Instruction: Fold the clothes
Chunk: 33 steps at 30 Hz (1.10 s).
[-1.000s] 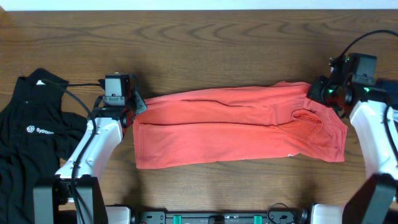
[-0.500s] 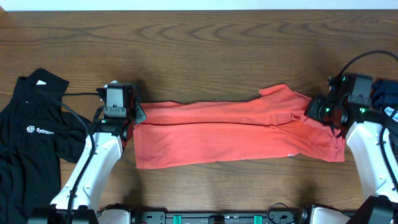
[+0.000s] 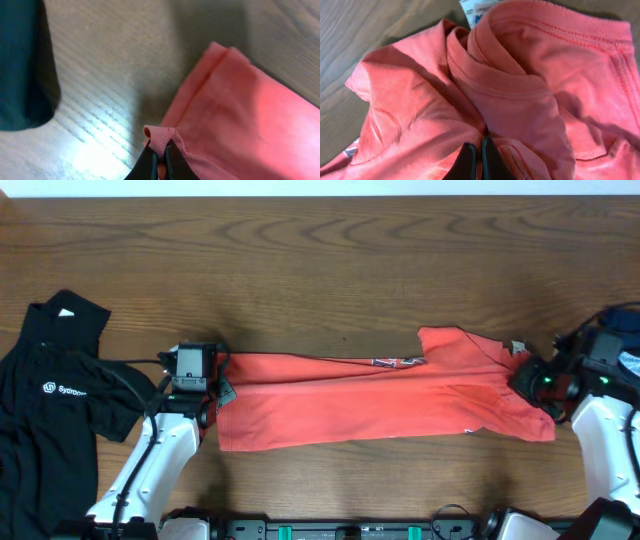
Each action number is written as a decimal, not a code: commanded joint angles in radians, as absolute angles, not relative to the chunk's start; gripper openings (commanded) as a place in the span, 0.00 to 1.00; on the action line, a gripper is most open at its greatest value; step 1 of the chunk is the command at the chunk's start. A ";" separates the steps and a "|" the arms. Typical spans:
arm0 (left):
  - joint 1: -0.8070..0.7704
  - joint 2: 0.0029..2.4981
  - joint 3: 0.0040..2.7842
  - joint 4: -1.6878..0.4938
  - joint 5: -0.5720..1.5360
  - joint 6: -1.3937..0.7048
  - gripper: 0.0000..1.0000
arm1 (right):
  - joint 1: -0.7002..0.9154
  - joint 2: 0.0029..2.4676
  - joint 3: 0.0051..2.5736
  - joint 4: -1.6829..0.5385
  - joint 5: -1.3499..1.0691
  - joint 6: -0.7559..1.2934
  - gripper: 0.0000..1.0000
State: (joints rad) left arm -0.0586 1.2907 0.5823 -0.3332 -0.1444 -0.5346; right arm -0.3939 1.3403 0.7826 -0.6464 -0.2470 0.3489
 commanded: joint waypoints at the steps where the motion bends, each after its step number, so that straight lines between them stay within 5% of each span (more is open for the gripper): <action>1: -0.026 1.264 0.575 -0.339 -0.184 -0.585 0.06 | -0.457 1.324 0.776 -0.655 -0.259 0.343 0.01; 8: -0.016 1.268 0.573 -0.352 -0.185 -0.580 0.06 | -0.483 1.326 0.749 -0.644 -0.274 0.336 0.01; 9: -0.016 1.268 0.573 -0.356 -0.184 -0.580 0.06 | -0.484 1.327 0.743 -0.642 -0.274 0.336 0.07; 11: -0.016 1.268 0.573 -0.366 -0.184 -0.577 0.06 | -0.483 1.328 0.731 -0.643 -0.274 0.336 0.51; 12: -0.016 1.268 0.573 -0.367 -0.184 -0.577 0.06 | -0.484 1.328 0.724 -0.643 -0.274 0.336 0.92; 13: -0.016 1.268 0.573 -0.369 -0.184 -0.577 0.06 | -0.483 1.328 0.721 -0.643 -0.274 0.336 0.93; 15: -0.016 1.268 0.573 -0.372 -0.184 -0.577 0.09 | -0.483 1.329 0.720 -0.644 -0.274 0.336 0.68; 17: -0.016 1.268 0.573 -0.377 -0.183 -0.578 0.29 | -0.484 1.328 0.720 -0.638 -0.275 0.336 0.48; 18: -0.016 1.268 0.573 -0.379 -0.183 -0.578 0.46 | -0.483 1.328 0.720 -0.631 -0.285 0.336 0.60; 20: -0.016 1.268 0.573 -0.381 -0.165 -0.577 0.52 | -0.484 1.328 0.720 -0.616 -0.311 0.336 0.61; 22: -0.018 1.268 0.573 -0.381 -0.160 -0.577 0.71 | -0.483 1.328 0.721 -0.593 -0.334 0.336 0.66; 23: -0.018 1.268 0.573 -0.379 -0.155 -0.577 0.71 | -0.483 1.328 0.721 -0.579 -0.348 0.336 0.64; 25: -0.018 1.268 0.573 -0.378 -0.142 -0.577 0.37 | -0.483 1.328 0.725 -0.562 -0.357 0.347 0.49; 26: -0.018 1.268 0.573 -0.378 -0.136 -0.578 0.27 | -0.483 1.328 0.728 -0.554 -0.358 0.348 0.49; 28: -0.018 1.268 0.573 -0.378 -0.115 -0.577 0.30 | -0.483 1.328 0.735 -0.536 -0.370 0.347 0.61; 29: -0.018 1.268 0.573 -0.378 -0.107 -0.577 0.54 | -0.483 1.328 0.737 -0.523 -0.374 0.347 0.71; 30: -0.018 1.268 0.573 -0.378 -0.102 -0.577 0.62 | -0.483 1.329 0.739 -0.505 -0.376 0.347 0.71; 33: -0.018 1.268 0.573 -0.376 -0.093 -0.577 0.63 | -0.469 1.333 0.743 -0.459 -0.384 0.325 0.66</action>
